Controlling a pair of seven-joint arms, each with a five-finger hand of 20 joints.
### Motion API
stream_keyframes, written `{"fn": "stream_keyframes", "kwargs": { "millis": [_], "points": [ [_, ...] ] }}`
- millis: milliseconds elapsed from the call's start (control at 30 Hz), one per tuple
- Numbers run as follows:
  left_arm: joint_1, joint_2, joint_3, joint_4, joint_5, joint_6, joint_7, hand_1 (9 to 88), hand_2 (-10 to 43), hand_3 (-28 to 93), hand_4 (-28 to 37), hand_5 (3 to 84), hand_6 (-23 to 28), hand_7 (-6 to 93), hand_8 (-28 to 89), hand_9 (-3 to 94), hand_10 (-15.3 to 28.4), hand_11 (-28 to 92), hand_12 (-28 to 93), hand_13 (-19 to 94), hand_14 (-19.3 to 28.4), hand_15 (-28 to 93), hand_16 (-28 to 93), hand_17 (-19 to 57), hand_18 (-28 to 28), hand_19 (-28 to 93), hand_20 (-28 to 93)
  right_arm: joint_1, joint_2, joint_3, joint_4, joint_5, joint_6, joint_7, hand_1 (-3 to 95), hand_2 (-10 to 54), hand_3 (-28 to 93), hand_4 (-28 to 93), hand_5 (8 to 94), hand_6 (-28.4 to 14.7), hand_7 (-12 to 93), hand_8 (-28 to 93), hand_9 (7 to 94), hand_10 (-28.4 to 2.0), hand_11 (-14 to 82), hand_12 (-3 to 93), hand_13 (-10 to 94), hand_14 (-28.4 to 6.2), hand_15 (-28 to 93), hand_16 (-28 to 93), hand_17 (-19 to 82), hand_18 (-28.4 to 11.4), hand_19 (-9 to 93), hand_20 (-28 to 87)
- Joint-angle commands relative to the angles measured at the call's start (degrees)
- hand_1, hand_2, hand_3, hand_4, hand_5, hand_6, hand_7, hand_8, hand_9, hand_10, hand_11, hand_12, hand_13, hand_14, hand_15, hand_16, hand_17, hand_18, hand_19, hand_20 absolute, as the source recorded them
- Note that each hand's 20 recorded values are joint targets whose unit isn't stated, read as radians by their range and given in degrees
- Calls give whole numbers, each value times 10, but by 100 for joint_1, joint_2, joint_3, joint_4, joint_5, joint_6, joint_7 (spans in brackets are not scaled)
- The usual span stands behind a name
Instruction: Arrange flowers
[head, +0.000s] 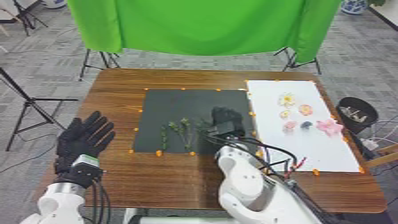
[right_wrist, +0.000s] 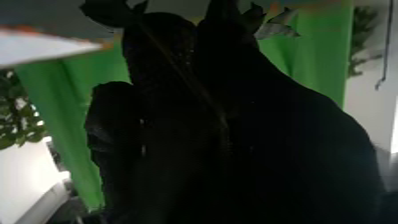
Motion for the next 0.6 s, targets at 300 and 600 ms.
{"fn": "stream_keyframes", "kwargs": {
  "millis": [300,600],
  "points": [
    [18,34,106,67,-327,-100,483,295,125,712,-282,433,109,123,-84,351,168,276,97,256,175,437,-90,-71,154,391,74,-50,29,65,-171,512,-122,188,574,-95,737,-281,650,-39,455,55,835,-114,69,311,789,-72,403,416,338,-270,843,331],
    [28,35,88,70,-319,-121,441,295,92,717,-280,430,108,124,-82,350,165,275,102,257,174,436,-86,-69,152,379,81,-68,29,108,-380,606,-167,342,499,-95,792,-283,646,-50,385,49,772,-143,176,227,757,-92,462,364,326,-276,838,353]
  ]
}}
